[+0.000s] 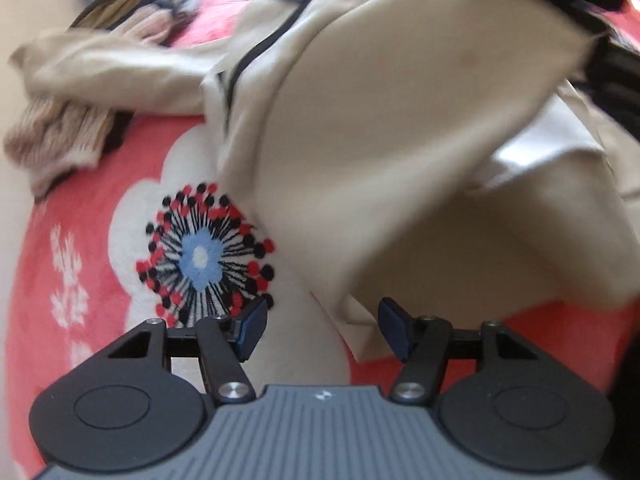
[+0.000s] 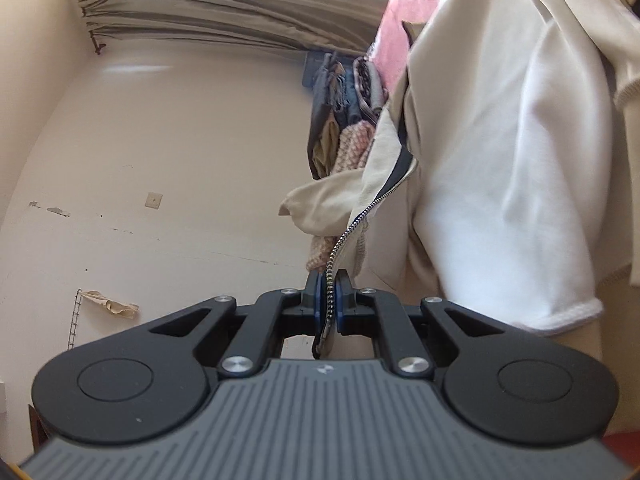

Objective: Fold clothes
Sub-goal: 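Spread the hoodie front with the right tool while the left tool smooths the body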

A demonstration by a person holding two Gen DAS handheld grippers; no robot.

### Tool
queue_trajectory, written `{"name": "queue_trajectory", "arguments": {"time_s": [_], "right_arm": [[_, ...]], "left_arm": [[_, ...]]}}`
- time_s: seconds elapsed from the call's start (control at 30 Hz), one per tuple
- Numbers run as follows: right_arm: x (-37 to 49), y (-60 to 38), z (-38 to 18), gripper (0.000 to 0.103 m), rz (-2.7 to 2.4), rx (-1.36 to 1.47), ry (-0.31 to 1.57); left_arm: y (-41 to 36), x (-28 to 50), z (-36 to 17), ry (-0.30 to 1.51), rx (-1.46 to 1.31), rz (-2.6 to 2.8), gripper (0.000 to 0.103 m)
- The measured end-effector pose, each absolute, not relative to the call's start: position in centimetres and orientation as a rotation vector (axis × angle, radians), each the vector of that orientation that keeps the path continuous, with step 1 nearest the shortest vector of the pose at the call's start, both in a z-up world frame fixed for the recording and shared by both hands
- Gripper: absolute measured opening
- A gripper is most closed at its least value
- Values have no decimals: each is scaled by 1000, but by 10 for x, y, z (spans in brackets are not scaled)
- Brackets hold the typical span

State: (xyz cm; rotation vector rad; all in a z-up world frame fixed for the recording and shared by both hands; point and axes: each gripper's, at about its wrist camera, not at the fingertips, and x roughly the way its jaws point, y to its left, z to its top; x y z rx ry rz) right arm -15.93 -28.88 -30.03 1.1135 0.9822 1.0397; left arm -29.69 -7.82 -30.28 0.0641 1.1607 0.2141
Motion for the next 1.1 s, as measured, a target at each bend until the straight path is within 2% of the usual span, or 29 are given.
{"name": "queue_trajectory", "arguments": {"time_s": [0.07,0.13,0.17,0.2,0.27,0.57,0.8,0.93,1.07,1.1], "right_arm": [[-163,-285,-290,5,1017,1106,966],[-167,-280,-280,5,991,1099,958],[-168,-277,-275,5,978,1094,954],[-169,-274,-271,5,965,1089,950],[-171,-271,-262,5,939,1060,947],[-208,-276,-228,5,881,855,938],[-247,-261,-270,5,768,666,1130],[-251,-265,-264,5,749,605,1091],[-254,-247,-280,5,718,379,1111],[-254,-242,-288,5,705,331,1135]], "left_arm": [[-73,-300,-309,1122,25,231,57],[-68,-304,-313,1078,-13,240,44],[-63,-306,-314,1064,-49,243,27],[-61,-307,-314,1052,-75,242,15],[-60,-310,-309,1033,-80,242,3],[-20,-372,-234,955,-3,311,3],[-17,-374,-267,1126,66,301,3],[-27,-374,-283,1181,109,273,3],[-30,-363,-305,1292,115,244,4],[-31,-363,-308,1318,110,222,6]]}}
